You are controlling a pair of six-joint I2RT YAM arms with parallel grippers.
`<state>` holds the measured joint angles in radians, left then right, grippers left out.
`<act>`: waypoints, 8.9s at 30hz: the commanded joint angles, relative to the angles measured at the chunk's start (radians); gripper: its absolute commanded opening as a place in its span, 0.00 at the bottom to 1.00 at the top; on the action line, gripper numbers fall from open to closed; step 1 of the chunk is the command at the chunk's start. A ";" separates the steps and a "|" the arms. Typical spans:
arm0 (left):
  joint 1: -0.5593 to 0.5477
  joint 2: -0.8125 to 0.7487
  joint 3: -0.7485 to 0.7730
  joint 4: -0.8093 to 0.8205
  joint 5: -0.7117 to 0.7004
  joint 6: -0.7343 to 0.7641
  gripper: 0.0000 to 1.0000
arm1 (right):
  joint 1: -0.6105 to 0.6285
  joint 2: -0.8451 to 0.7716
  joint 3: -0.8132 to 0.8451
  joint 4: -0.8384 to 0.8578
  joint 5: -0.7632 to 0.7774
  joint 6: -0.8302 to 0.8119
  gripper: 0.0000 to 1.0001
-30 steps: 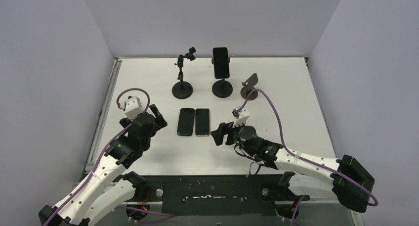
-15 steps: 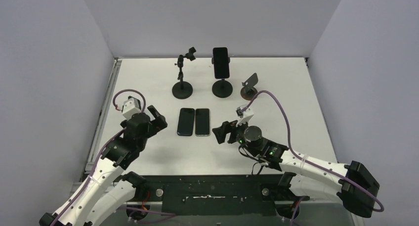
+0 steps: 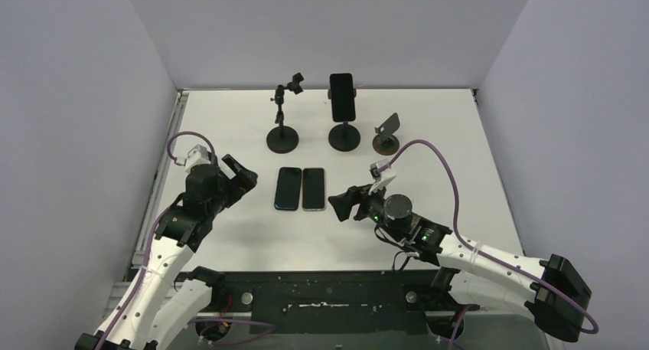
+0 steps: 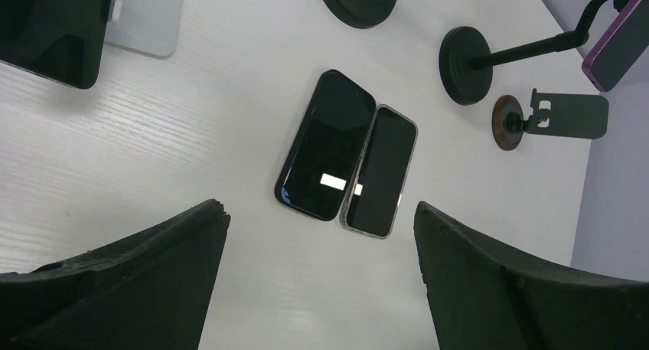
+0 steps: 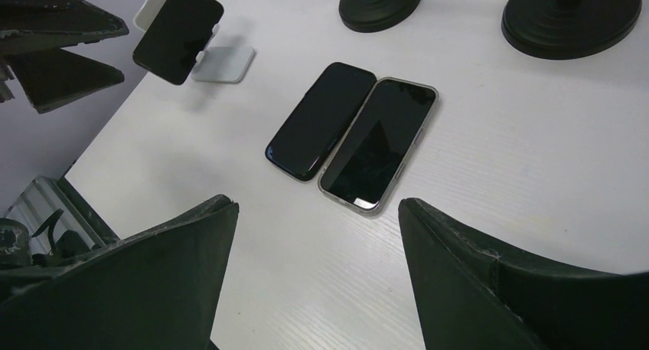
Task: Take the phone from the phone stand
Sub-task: Remove the phone from the phone stand, then place the phone at the center of the board.
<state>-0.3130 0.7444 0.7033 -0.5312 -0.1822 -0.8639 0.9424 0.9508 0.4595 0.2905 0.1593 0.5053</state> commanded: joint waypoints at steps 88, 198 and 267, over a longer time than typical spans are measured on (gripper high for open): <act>0.520 0.330 -0.166 0.450 0.154 0.233 0.06 | -0.074 -0.070 0.043 0.031 -0.055 -0.136 0.79; -0.087 0.082 -0.415 1.573 0.688 -0.439 0.00 | -0.221 0.595 0.236 1.159 -0.705 0.894 0.53; -0.077 0.147 -0.073 0.809 0.511 0.298 0.97 | -0.515 0.294 0.140 -0.140 -0.875 0.112 0.00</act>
<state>-0.3962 0.8433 0.5503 0.3305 0.3019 -0.7216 0.4564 1.2098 0.6022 0.0895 -0.6636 0.6273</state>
